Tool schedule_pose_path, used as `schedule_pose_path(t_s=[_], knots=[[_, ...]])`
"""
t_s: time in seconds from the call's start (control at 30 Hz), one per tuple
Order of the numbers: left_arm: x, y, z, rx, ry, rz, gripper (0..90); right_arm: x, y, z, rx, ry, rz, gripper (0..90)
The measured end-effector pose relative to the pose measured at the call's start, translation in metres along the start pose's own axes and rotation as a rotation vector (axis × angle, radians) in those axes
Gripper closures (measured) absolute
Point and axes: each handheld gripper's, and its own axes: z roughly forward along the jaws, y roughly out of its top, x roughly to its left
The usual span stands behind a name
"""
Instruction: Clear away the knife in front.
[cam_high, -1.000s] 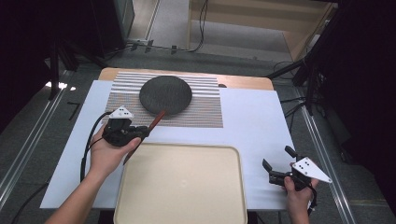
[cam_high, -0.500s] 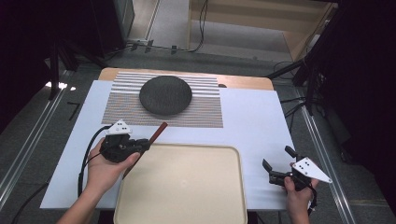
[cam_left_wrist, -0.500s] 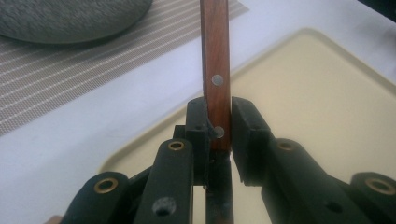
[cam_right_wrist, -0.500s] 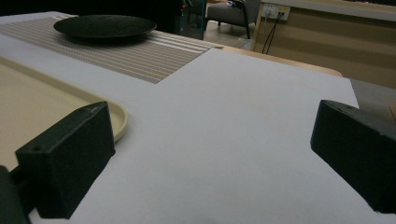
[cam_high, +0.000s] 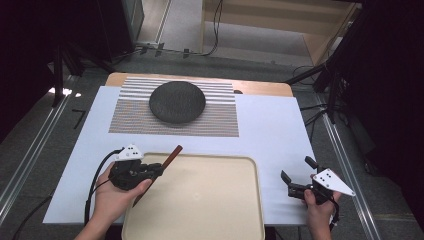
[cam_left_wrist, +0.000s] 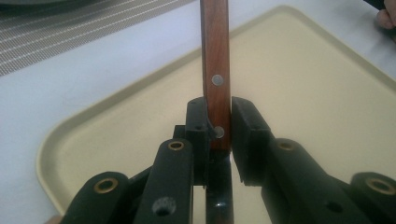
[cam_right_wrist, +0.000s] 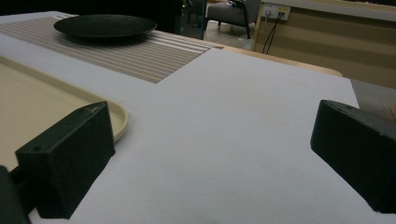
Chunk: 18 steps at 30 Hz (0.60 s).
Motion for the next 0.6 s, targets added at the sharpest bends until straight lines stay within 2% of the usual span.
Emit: schedule_pose_path(t_s=[0.17, 0.4, 0.6], knots=[[-0.003, -0.009, 0.004, 0.019, -0.007, -0.007, 77.1, 0.0, 0.0, 0.0, 0.002, -0.001, 0.0, 0.0], [-0.004, -0.019, 0.004, 0.019, -0.003, -0.023, 77.1, 0.0, 0.0, 0.0, 0.004, -0.003, 0.001, 0.0], [-0.008, -0.028, 0.008, 0.036, -0.021, -0.03, 77.1, 0.0, 0.0, 0.0, 0.005, -0.003, 0.0, 0.0]])
